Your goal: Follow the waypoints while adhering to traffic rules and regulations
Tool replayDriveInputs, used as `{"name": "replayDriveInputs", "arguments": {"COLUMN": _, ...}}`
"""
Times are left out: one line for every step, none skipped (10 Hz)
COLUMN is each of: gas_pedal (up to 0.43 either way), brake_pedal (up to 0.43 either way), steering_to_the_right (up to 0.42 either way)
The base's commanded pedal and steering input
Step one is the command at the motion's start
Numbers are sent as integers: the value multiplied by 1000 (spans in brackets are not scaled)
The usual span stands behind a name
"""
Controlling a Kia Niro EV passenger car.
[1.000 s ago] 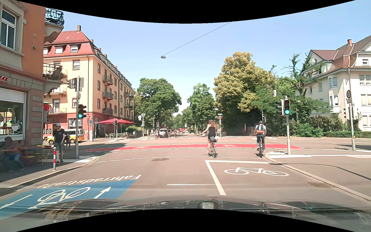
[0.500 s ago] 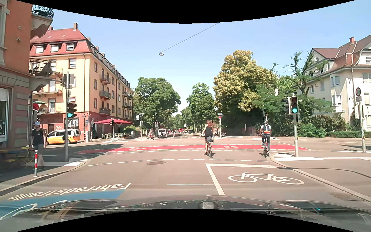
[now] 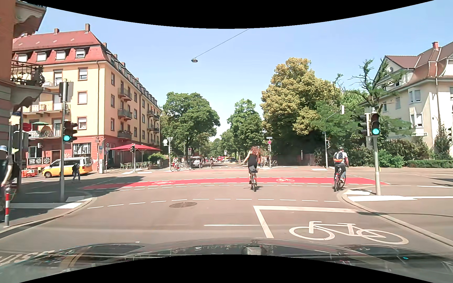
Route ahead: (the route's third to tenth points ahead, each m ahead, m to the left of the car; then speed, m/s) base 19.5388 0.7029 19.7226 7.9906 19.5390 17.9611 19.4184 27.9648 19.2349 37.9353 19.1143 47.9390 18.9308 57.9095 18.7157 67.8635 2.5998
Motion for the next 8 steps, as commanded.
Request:
{"name": "replayDriveInputs", "arguments": {"gas_pedal": 98, "brake_pedal": 0, "steering_to_the_right": 4}}
{"name": "replayDriveInputs", "arguments": {"gas_pedal": 98, "brake_pedal": 0, "steering_to_the_right": 4}}
{"name": "replayDriveInputs", "arguments": {"gas_pedal": 59, "brake_pedal": 0, "steering_to_the_right": 4}}
{"name": "replayDriveInputs", "arguments": {"gas_pedal": 39, "brake_pedal": 0, "steering_to_the_right": 4}}
{"name": "replayDriveInputs", "arguments": {"gas_pedal": 20, "brake_pedal": 0, "steering_to_the_right": 4}}
{"name": "replayDriveInputs", "arguments": {"gas_pedal": 8, "brake_pedal": 0, "steering_to_the_right": 4}}
{"name": "replayDriveInputs", "arguments": {"gas_pedal": 8, "brake_pedal": 0, "steering_to_the_right": 4}}
{"name": "replayDriveInputs", "arguments": {"gas_pedal": 8, "brake_pedal": 0, "steering_to_the_right": 4}}
